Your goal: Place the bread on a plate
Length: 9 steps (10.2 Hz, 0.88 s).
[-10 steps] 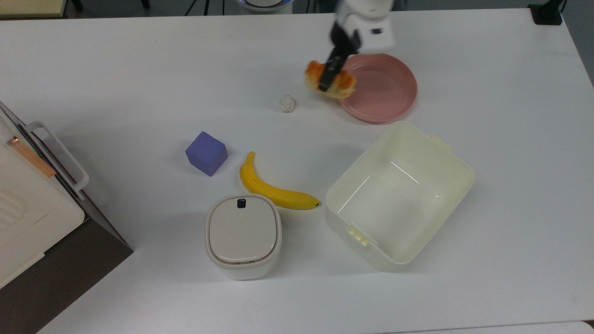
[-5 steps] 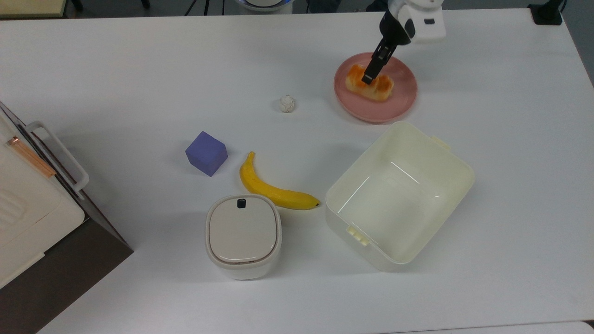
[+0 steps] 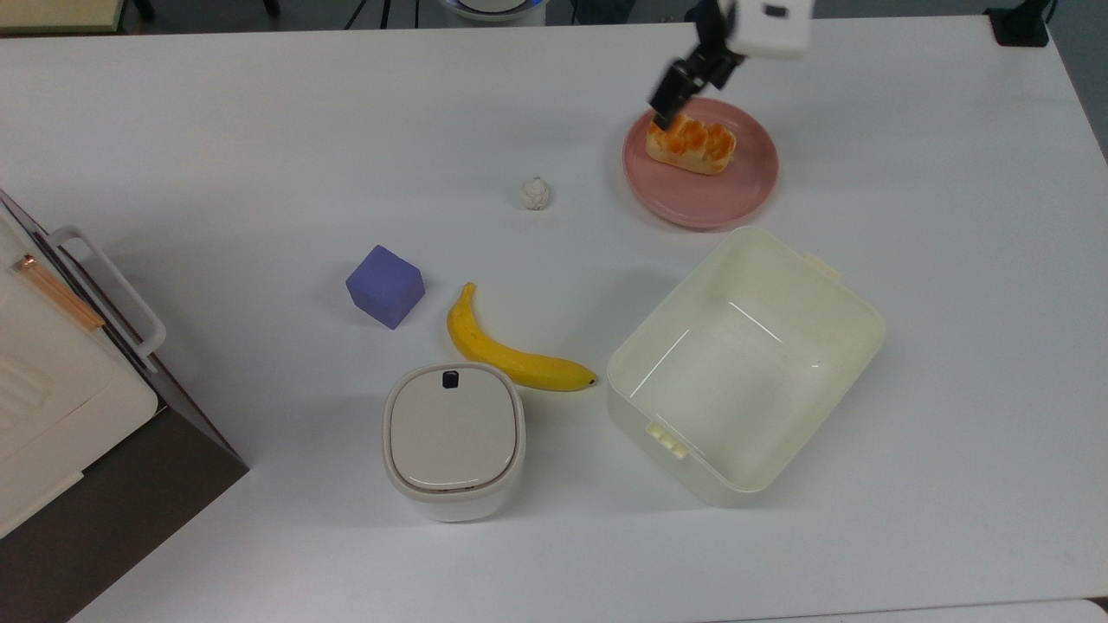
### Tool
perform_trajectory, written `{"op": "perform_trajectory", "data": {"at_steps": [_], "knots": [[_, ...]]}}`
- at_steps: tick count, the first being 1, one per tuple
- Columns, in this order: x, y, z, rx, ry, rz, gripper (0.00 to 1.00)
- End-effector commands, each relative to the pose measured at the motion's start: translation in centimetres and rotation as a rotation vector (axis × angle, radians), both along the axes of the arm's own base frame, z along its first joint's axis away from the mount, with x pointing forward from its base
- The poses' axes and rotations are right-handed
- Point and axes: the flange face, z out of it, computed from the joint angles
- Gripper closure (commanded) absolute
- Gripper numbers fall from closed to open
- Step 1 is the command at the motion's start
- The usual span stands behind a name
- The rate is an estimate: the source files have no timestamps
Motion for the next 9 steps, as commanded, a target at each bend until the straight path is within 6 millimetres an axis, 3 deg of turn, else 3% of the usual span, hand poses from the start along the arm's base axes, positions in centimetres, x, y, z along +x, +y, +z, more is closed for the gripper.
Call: {"op": "perform_trajectory", "data": {"at_steps": [1, 3, 5, 6, 9], "knots": [[4.4, -14.2, 8.4, 0.056, 0.016, -0.343, 0.00], [6.2, -21.2, 9.2, 0.076, -0.046, -0.586, 0.00], [6.5, -28.1, 11.3, 0.115, -0.108, -0.813, 0.00], [6.6, -29.6, 11.8, 0.127, -0.120, -0.862, 0.00], [6.6, -30.2, 11.7, 0.124, -0.123, -0.920, 0.00]]}}
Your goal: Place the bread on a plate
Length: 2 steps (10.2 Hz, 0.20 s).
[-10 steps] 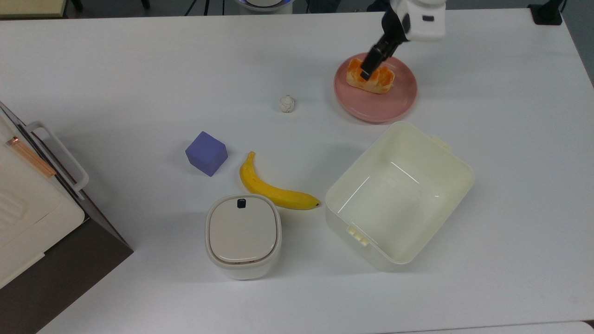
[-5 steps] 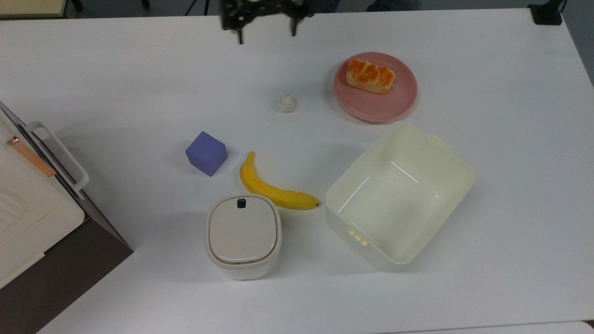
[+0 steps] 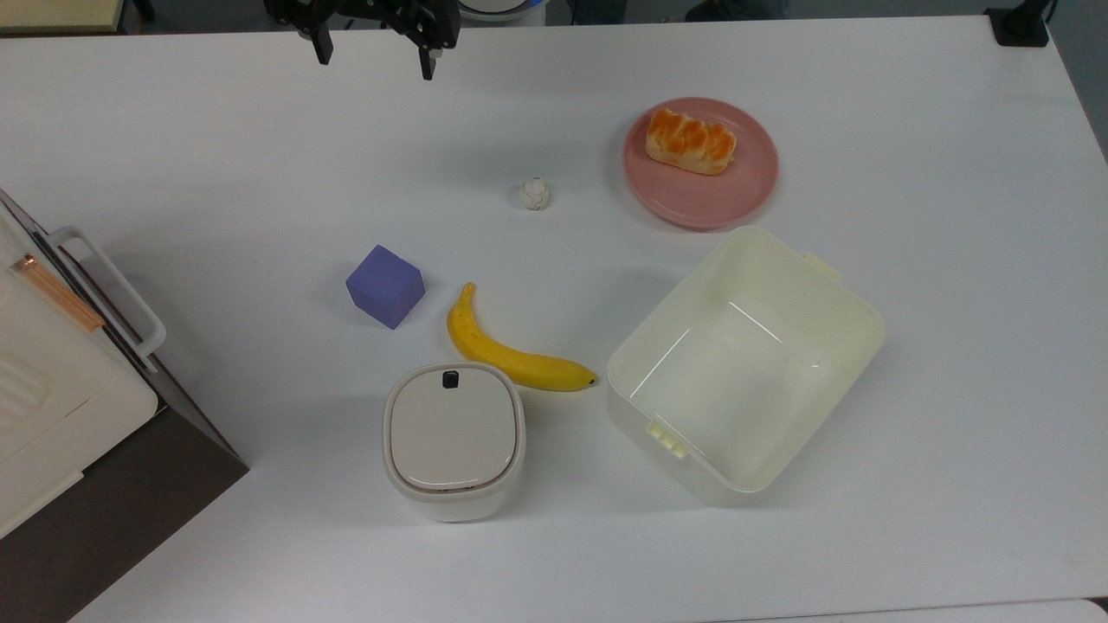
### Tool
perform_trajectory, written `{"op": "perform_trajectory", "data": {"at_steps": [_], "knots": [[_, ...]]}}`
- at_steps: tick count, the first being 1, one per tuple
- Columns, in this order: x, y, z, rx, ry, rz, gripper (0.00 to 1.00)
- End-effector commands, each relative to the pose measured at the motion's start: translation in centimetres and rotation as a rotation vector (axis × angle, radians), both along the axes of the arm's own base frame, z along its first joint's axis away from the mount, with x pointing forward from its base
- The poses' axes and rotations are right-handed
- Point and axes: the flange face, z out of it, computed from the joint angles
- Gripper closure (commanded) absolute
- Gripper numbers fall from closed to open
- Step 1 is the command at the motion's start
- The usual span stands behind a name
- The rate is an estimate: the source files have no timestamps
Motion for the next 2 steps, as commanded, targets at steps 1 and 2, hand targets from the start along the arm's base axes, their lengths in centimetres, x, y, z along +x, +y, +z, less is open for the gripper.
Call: {"op": "perform_trajectory", "data": {"at_steps": [1, 2], "knots": [[0.37, 0.45, 0.25, 0.015, -0.013, -0.042, 0.00], [0.19, 0.45, 0.45, 0.015, -0.012, -0.044, 0.00]]}}
